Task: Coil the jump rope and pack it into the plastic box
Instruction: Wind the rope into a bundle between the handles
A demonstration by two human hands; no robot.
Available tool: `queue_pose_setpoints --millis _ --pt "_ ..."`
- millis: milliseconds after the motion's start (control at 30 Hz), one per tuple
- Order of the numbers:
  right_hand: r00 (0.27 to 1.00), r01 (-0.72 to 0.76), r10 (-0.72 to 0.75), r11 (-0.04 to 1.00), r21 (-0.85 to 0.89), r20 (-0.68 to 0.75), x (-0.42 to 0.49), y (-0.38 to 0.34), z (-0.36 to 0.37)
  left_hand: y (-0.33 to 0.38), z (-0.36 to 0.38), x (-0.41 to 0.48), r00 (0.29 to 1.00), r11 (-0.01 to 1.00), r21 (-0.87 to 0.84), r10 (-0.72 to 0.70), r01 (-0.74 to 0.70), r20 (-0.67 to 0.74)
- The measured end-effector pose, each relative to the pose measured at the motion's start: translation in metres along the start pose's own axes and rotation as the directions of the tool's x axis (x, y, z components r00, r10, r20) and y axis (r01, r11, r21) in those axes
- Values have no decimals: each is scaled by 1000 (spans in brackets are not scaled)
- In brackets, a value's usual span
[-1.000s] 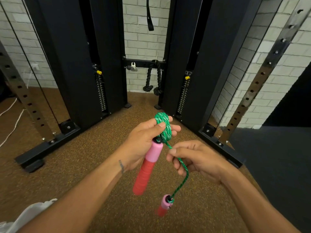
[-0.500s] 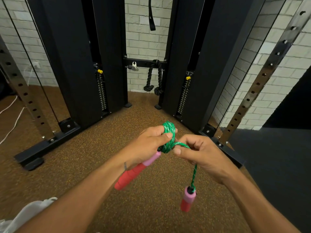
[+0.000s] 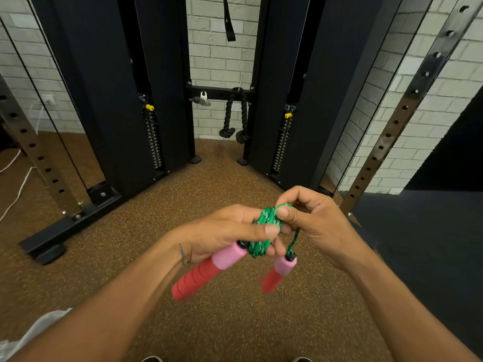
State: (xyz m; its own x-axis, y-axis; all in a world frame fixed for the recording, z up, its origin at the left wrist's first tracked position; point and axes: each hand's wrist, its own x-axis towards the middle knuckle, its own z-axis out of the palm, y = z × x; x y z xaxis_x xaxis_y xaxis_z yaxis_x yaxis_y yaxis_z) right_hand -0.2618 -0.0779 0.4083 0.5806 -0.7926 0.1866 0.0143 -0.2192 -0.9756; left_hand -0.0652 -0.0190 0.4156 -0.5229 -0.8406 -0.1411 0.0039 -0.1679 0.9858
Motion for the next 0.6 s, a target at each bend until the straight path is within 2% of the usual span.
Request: queue_pose_setpoints --millis 133,400,467,600 --pt "1000 -21 21 1000 -23 -13 0 3 -2 -1 -3 -1 999 1000 7 10 -10 37" --pt "990 -142 139 982 127 36 1 10 -8 -2 2 -1 995 987 -159 31 -15 97" --pt "983 -182 175 965 188 49 1 12 -7 -1 4 -1 992 971 -233 82 -58 95" --pt "979 -204 198 950 238 47 0 10 -1 0 8 0 980 914 -359 198 -188 -8"
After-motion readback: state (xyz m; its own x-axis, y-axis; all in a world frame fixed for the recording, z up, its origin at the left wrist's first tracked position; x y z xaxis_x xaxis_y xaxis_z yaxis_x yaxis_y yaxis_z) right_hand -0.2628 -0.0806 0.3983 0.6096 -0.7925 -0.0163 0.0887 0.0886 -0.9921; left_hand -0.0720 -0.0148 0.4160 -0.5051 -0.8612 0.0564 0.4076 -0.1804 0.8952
